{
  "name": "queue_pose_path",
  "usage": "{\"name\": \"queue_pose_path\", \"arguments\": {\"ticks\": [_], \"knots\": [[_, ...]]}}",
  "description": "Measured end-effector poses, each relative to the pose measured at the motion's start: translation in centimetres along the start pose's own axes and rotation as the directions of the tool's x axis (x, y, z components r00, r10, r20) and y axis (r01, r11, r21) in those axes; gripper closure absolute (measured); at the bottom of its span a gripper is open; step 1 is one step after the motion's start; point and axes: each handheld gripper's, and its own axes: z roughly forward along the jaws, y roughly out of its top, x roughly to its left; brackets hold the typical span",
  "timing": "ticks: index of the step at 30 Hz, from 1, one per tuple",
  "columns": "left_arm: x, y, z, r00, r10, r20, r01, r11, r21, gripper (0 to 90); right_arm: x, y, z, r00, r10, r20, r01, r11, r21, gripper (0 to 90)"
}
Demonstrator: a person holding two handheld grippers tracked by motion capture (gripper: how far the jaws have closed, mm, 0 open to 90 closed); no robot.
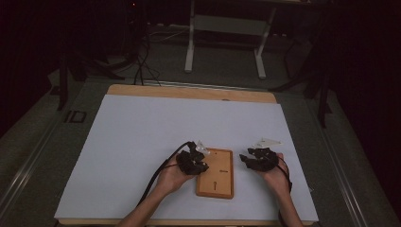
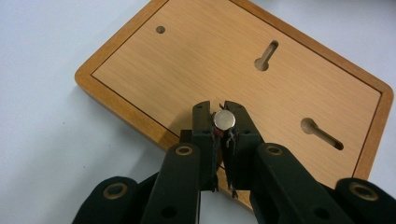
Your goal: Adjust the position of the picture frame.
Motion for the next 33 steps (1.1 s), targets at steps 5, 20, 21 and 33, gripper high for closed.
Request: {"name": "queue_pose_path", "arguments": {"ticks": [5, 20, 21, 33], "knots": [[0.1, 0.3, -0.6, 0.9997, 0.022, 0.007, -0.022, 0.9995, -0.021, 85.1, 0.0, 0.0, 0.0, 1.0000, -0.001, -0.002, 0.001, 1.000, -0.001, 51.5], [-0.2, 1.0, -2.8, 0.9916, 0.120, 0.048, -0.118, 0.9918, -0.049, 85.5, 0.6, 1.1, 0.2, 0.9995, -0.016, -0.027, 0.016, 1.000, -0.019, 54.6], [-0.3, 1.1, -2.8, 0.9905, 0.129, 0.049, -0.127, 0.9908, -0.048, 85.5, 0.7, 1.3, 0.2, 0.9992, -0.015, -0.036, 0.014, 1.000, -0.023, 57.5], [-0.5, 1.4, -3.7, 0.9844, 0.166, 0.058, -0.162, 0.9851, -0.058, 85.6, 2.1, 4.5, 3.3, 0.9837, -0.059, -0.170, 0.055, 0.998, -0.031, 89.8]]}}
